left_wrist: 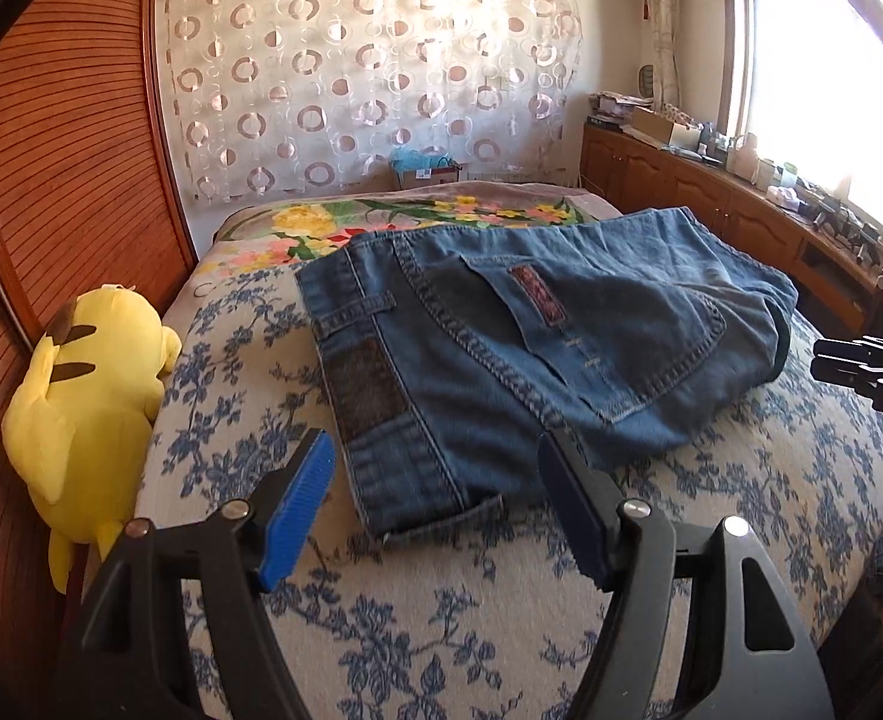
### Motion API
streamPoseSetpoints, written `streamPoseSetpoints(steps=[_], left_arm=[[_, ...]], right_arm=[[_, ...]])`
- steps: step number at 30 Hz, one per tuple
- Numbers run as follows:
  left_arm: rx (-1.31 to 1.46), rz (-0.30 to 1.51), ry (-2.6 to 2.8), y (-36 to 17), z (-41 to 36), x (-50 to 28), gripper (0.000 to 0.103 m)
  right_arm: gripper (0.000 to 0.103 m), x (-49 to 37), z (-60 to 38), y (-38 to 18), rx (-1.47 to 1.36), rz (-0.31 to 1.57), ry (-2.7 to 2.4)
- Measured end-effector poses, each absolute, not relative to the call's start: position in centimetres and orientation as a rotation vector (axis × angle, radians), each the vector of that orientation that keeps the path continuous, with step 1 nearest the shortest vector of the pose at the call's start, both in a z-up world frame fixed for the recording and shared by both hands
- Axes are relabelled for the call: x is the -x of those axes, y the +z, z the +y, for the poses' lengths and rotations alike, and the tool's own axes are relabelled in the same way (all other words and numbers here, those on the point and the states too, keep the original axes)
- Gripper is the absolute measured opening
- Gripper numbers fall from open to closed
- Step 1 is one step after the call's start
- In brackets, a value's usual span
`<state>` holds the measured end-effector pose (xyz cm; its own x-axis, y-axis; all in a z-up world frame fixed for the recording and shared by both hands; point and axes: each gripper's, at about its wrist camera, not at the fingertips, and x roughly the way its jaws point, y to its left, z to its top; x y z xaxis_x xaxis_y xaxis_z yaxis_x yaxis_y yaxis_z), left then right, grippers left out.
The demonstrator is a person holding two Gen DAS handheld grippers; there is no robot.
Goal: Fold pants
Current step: 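Close the left tool on the jeans' leg hem while the right tool grips the hem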
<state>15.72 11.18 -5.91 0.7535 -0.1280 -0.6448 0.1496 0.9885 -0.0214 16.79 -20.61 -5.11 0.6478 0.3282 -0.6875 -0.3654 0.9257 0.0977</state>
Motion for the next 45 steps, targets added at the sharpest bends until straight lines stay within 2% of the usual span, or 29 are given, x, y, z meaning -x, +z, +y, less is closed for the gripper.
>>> streamPoseSetpoints(steps=[4,7,11,23,25,26,28,32,40,41,42,44,45], left_arm=[[-0.027,0.722,-0.158,-6.8,11.2,-14.8,0.070],[-0.026,0.734,-0.171,-7.3,11.1,-14.4,0.070],[-0.037,0.751,-0.175,-7.7,10.9,-14.4,0.070],[-0.057,0.817,-0.144,-9.8,11.0,-15.9,0.070],[-0.057,0.831,-0.134,-10.1,11.2,-16.2,0.070],[-0.058,0.836,-0.133,-10.2,11.3,-16.3,0.070],[-0.067,0.844,-0.130,-10.5,11.3,-16.6,0.070],[-0.074,0.860,-0.129,-10.7,11.4,-17.3,0.064],[-0.086,0.861,-0.148,-10.3,11.2,-18.2,0.042],[-0.087,0.854,-0.153,-10.1,11.2,-18.1,0.036],[-0.090,0.846,-0.161,-9.9,11.2,-18.0,0.023],[-0.096,0.830,-0.157,-9.4,11.2,-17.9,0.011],[-0.098,0.824,-0.154,-9.0,11.2,-17.9,0.010]], right_arm=[[0.052,-16.5,-19.8,-6.0,0.061,0.785,0.390],[0.043,-16.7,-19.3,-6.9,0.066,0.806,0.402],[0.040,-17.3,-18.8,-7.4,0.076,0.831,0.399],[0.039,-20.1,-16.9,-8.4,0.090,0.892,0.400],[0.030,-20.2,-16.6,-8.2,0.106,0.879,0.404],[0.013,-20.0,-16.4,-7.9,0.122,0.858,0.415],[0.006,-19.7,-16.3,-7.2,0.137,0.808,0.413],[0.002,-19.3,-17.6,-4.3,0.067,0.708,0.427],[0.002,-19.4,-17.3,-3.6,0.098,0.699,0.435],[0.002,-19.4,-17.3,-3.5,0.098,0.701,0.436],[0.002,-19.3,-17.3,-3.5,0.098,0.703,0.438],[0.002,-19.3,-17.3,-3.5,0.107,0.705,0.440],[0.002,-19.3,-17.3,-3.4,0.112,0.704,0.441]])
